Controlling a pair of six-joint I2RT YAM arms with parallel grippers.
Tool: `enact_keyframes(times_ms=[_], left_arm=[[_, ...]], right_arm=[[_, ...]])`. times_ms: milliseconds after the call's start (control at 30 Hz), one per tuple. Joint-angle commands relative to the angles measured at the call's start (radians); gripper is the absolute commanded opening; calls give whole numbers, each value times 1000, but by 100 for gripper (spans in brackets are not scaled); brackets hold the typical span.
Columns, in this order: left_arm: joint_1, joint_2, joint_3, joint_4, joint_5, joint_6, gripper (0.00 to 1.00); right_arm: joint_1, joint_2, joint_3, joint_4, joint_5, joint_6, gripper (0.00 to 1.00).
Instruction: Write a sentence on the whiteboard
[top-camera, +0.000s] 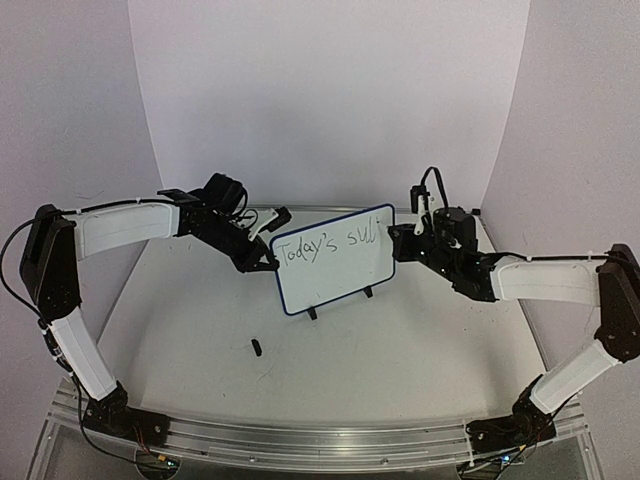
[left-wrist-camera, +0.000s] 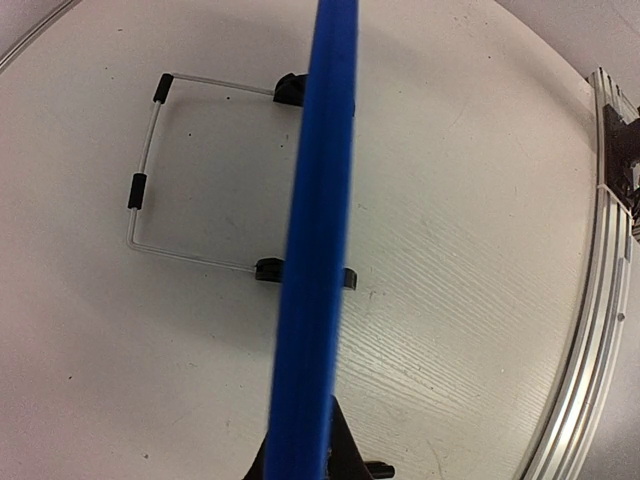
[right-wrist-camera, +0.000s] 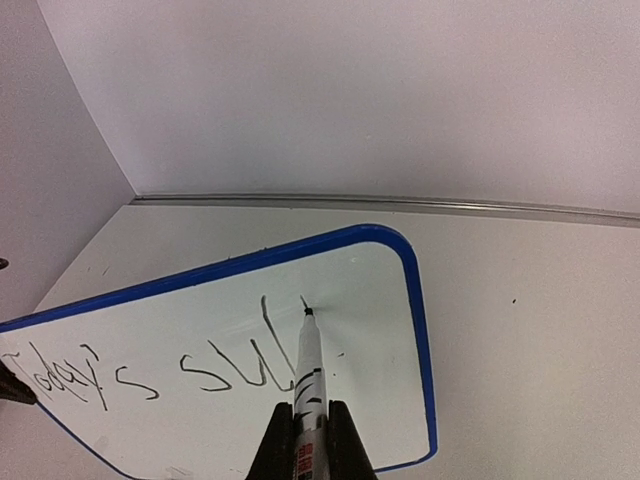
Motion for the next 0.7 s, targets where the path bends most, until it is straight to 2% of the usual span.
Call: enact_keyframes(times_ms=[0,667], left_arm=[[-5,45,-2,-59,-85,43,0],[-6,43,-1,-61,-87,44,0]], right_arm=[[-4,12,-47,20,7,24,0],[-4,57,4,23,14,-2,0]])
